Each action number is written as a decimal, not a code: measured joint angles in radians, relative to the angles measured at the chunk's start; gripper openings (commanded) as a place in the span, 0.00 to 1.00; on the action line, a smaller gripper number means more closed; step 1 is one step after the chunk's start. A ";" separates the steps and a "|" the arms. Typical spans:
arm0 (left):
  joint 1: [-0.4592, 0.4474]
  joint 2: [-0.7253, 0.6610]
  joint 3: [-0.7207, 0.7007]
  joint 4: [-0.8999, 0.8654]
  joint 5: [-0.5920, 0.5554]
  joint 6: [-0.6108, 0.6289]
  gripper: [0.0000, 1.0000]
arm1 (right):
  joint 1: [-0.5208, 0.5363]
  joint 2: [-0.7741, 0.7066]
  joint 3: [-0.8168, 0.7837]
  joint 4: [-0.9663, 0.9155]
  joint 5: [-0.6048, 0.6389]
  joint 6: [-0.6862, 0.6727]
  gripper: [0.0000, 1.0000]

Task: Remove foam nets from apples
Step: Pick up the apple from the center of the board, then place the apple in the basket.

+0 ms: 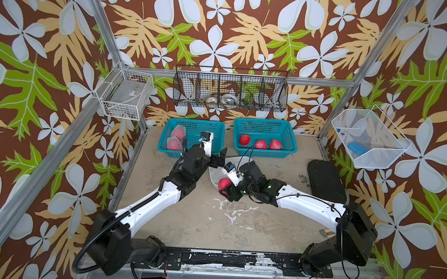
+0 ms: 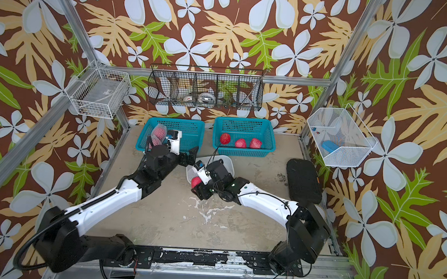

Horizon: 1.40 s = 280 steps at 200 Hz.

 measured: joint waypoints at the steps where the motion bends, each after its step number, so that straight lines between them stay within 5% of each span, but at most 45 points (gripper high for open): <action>1: 0.000 -0.006 -0.003 -0.001 -0.001 -0.001 0.98 | -0.004 0.002 0.006 0.001 0.001 0.001 0.48; 62: -0.002 -0.183 -0.088 -0.136 -0.038 -0.032 0.98 | -0.362 0.354 0.506 -0.066 0.114 0.101 0.46; 140: -0.002 -0.098 -0.217 -0.098 -0.044 -0.057 1.00 | -0.545 0.761 0.971 -0.249 0.303 0.061 0.49; 190: 0.105 0.108 -0.022 -0.079 -0.029 -0.043 1.00 | -0.589 0.882 1.047 -0.259 0.300 0.047 0.55; 248: 0.317 0.400 0.328 -0.227 0.043 -0.019 1.00 | -0.603 0.974 1.159 -0.256 0.255 0.032 0.84; 280: 0.389 0.536 0.490 -0.348 0.051 0.024 1.00 | -0.623 0.962 1.148 -0.241 0.219 0.030 0.90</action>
